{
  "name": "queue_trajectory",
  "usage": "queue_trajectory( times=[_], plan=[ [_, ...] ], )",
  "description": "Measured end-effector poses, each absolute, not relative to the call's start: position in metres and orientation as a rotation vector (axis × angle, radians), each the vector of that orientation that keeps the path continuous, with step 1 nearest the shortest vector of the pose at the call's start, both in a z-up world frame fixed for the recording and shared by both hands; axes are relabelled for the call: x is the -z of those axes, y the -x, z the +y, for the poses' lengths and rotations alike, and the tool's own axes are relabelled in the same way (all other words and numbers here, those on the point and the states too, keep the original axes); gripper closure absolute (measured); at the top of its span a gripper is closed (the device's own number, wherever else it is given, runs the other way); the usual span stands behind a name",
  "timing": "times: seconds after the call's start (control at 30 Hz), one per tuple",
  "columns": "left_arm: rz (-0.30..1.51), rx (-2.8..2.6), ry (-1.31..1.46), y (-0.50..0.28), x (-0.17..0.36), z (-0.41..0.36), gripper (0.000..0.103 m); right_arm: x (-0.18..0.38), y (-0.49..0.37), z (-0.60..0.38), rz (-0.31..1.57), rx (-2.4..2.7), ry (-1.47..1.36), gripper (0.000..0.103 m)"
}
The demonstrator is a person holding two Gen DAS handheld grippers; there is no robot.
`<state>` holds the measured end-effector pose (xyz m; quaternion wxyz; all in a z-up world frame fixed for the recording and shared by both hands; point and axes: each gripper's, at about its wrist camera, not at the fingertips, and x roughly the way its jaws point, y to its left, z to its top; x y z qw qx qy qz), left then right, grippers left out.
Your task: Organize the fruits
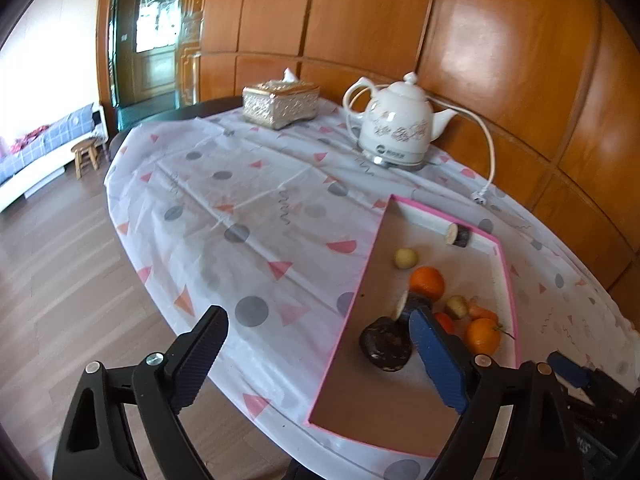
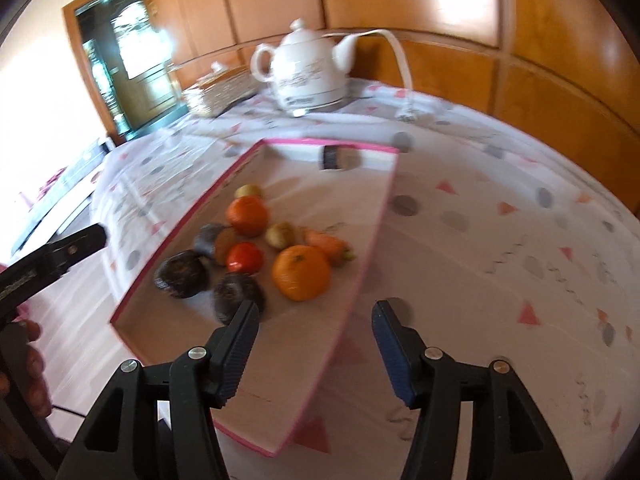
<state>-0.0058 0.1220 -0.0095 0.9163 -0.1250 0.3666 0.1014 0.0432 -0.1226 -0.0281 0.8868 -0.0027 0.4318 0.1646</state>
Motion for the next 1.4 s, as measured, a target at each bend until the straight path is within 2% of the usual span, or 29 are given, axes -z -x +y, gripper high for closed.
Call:
queue_trajectory(
  times=[0.13,0.2,0.47,1.4],
  plan=[
    [0.717,-0.190,0.216,0.013,0.003,0.111,0.003,0.021,-0.038,-0.132,0.858,-0.263,0.010,0.036],
    [0.693,-0.175,0.191,0.016,-0.001,0.104,0.000,0.017,-0.035,-0.136,0.838,-0.227,0.009,0.036],
    [0.641,-0.139,0.158,0.025,-0.013,0.091,0.000,0.009,-0.028,-0.143,0.802,-0.161,0.021,0.035],
    [0.649,-0.206,0.099,0.025,-0.013,0.080,0.000,0.001,-0.025,-0.141,0.771,-0.146,0.031,0.035]
  ],
)
